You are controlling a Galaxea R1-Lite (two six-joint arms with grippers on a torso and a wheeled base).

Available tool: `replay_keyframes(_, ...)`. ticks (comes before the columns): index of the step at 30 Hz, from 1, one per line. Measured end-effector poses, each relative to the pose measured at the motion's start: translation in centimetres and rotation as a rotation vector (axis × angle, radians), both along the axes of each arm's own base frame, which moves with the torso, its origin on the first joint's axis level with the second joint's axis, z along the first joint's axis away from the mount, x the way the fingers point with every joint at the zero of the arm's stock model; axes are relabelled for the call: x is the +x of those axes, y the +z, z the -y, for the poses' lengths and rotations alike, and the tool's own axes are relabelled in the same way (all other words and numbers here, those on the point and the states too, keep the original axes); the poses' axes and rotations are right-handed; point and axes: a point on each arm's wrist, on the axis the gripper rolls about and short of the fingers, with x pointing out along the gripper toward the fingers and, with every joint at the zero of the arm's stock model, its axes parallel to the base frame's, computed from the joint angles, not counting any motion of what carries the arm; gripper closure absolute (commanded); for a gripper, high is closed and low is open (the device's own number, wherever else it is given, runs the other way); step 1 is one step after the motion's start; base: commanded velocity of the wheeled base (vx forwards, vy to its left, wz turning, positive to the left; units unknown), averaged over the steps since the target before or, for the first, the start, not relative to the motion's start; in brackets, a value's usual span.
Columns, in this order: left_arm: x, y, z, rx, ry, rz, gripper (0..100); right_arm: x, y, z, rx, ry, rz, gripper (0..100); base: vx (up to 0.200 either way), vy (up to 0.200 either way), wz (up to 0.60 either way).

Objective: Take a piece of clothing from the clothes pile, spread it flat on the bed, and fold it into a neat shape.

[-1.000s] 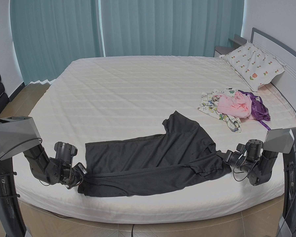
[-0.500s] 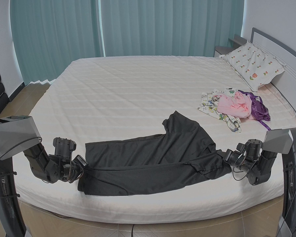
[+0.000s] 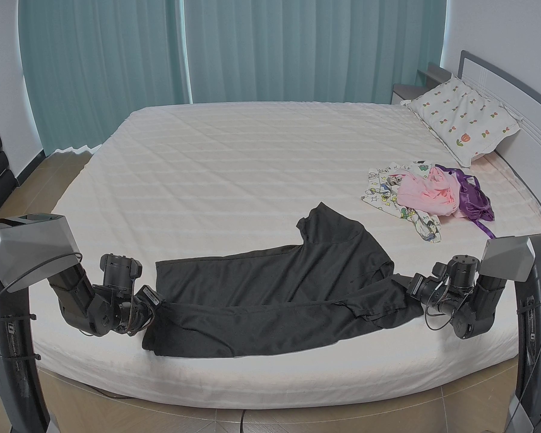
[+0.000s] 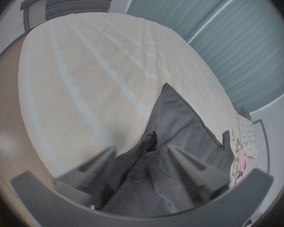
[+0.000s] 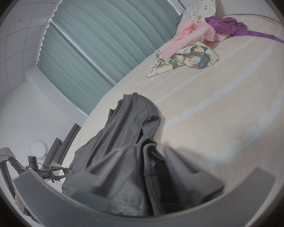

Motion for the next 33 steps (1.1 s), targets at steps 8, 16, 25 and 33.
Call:
replay_keyframes(8, -0.7, 0.0, -0.8, -0.006, 0.012, -0.018, 0, -0.2, 0.5, 0.8, 0.045, -0.079, -0.014, 0, 0.0, 0.0, 0.0)
replay_keyframes(16, -3.2, -0.3, -1.0, 0.039, -0.149, -0.083, 0, -1.9, 1.7, 1.1, 0.099, -0.131, -0.065, 0, 0.0, 0.0, 0.0)
replay_keyframes(25, -5.0, -0.2, 1.4, 0.061, -0.177, -0.059, 0, -3.1, 3.7, 0.1, 0.078, -0.182, -0.075, 0, 0.0, 0.0, 0.0)
replay_keyframes(33, -5.8, 0.5, 2.0, 0.056, -0.182, -0.023, 0, -6.4, 4.9, -2.1, 0.083, -0.208, -0.157, 0, 0.075, 0.0, 0.0)
